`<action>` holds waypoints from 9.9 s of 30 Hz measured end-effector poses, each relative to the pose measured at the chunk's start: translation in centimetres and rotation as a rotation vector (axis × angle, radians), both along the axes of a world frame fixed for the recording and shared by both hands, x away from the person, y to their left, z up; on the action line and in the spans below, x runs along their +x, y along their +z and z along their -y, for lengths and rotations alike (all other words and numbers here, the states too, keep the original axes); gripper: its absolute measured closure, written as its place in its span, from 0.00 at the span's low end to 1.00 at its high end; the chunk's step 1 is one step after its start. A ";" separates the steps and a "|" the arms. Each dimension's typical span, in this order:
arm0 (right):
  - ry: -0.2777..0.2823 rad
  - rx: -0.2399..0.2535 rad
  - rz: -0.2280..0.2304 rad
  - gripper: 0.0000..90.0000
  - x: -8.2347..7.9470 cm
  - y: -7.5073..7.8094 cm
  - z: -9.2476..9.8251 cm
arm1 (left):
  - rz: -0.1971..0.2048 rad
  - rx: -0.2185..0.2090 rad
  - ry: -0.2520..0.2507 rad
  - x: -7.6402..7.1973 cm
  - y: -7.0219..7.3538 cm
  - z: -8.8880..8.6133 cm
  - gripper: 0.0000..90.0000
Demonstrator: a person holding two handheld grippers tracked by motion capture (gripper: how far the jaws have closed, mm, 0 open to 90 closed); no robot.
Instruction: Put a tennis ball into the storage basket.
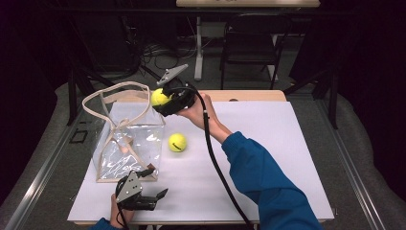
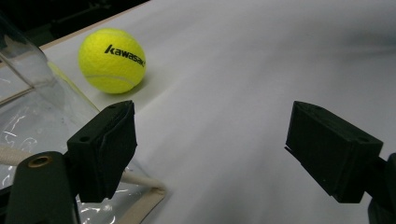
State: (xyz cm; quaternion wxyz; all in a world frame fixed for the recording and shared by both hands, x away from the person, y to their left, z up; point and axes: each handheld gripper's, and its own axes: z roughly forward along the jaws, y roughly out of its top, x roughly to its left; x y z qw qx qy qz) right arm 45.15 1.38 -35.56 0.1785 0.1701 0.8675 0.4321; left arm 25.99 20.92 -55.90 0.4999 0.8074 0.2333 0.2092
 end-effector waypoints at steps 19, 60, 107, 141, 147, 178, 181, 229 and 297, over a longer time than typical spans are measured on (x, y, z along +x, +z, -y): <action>-0.009 -0.002 0.015 0.29 0.5 0.9 -1.4 | 0.007 -0.003 0.003 -0.1 0.0 -0.1 0.18; -0.014 0.006 0.040 0.30 2.1 2.5 -3.1 | 0.001 -0.009 -0.007 0.0 0.0 0.0 0.18; 0.005 0.026 0.040 0.29 2.1 2.1 -6.5 | 0.005 -0.013 -0.011 0.0 0.1 -0.1 0.18; 0.012 -0.035 -0.004 0.29 2.3 0.1 -8.6 | 0.012 -0.016 -0.011 -0.1 0.1 0.1 0.18; 0.017 -0.049 -0.017 0.29 2.4 -0.2 -9.0 | 0.007 -0.015 -0.017 -0.1 0.2 0.0 0.18; 0.033 -0.132 -0.054 0.28 2.5 -0.8 -10.0 | 0.006 -0.020 -0.018 0.0 0.1 0.1 0.18; 0.026 -0.132 -0.050 0.28 2.5 -0.9 -10.1 | 0.008 -0.022 -0.016 0.0 0.1 0.1 0.18; 0.039 -0.001 -0.110 0.00 -0.6 -0.3 0.0 | 0.002 -0.014 -0.006 -0.2 0.1 -0.1 0.18; -0.058 -0.063 -0.177 0.00 -2.9 -11.6 5.2 | 0.006 -0.003 -0.003 -0.4 0.0 0.0 0.18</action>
